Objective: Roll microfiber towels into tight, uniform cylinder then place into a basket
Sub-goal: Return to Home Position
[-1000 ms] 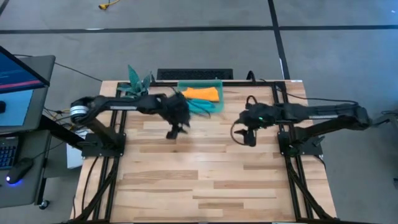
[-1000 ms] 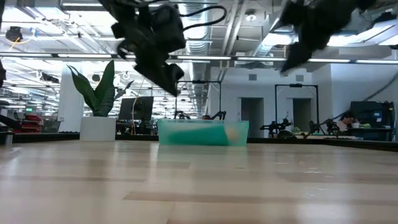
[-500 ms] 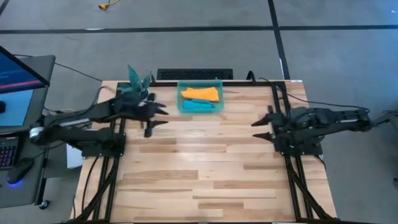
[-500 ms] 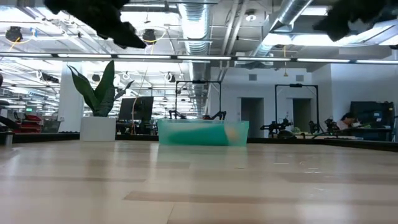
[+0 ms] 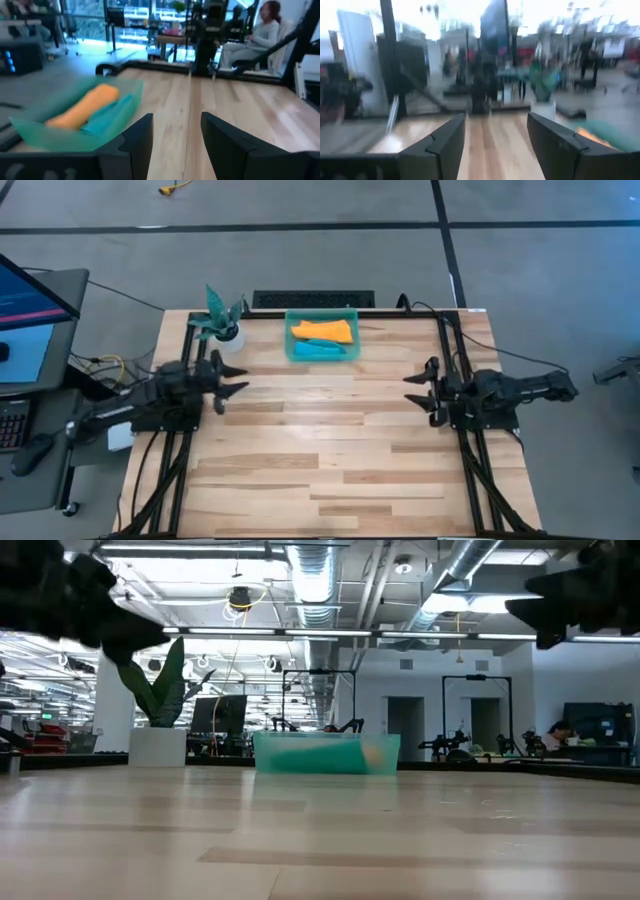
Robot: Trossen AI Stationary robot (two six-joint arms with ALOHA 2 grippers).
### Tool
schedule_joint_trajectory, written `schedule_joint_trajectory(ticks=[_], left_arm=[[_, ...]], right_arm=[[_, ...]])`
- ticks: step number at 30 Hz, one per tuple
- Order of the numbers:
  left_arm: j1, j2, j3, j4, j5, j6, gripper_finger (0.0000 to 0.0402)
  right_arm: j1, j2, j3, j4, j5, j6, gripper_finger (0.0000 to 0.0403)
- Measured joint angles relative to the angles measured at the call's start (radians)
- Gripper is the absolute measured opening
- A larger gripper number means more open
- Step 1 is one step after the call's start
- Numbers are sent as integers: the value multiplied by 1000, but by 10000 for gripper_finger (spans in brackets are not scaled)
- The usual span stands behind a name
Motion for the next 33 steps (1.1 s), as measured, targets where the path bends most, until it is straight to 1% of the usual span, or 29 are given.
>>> schedule_joint_trajectory(ticks=[2, 3, 4, 5, 7, 9, 10, 12, 15, 21, 33], left_arm=[[-1, 7, -61, 80, -12, -41, 158], [-3, 15, -68, 119, -31, -61, 158], [-6, 59, -76, 190, -34, -67, 158], [-8, 96, -92, 227, -33, -66, 158], [-9, 134, -102, 243, -42, -56, 158], [-9, 157, -101, 241, -64, -39, 158], [-10, 173, -101, 221, -75, -35, 158], [-9, 194, -101, 190, -108, -34, 158], [-9, 231, -101, 186, -145, -80, 158], [-8, 277, -102, 184, -143, -67, 158], [-8, 278, -102, 182, -143, -46, 158]], right_arm=[[-8, 21, -66, 151, 3, -10, 237], [-15, 30, -63, 136, 14, -1, 237], [-20, 56, -63, 133, 20, 24, 237], [-22, 83, -63, 114, 37, 52, 237], [-33, 96, -63, 104, 70, 106, 237], [-43, 114, -63, 118, 95, 151, 237], [-48, 126, -64, 81, 94, 152, 237], [-54, 137, -64, 50, 98, 121, 237], [-66, 160, -64, 28, 98, 84, 237], [-72, 189, -64, 28, 98, 85, 237], [-71, 190, -64, 28, 96, 85, 237]])
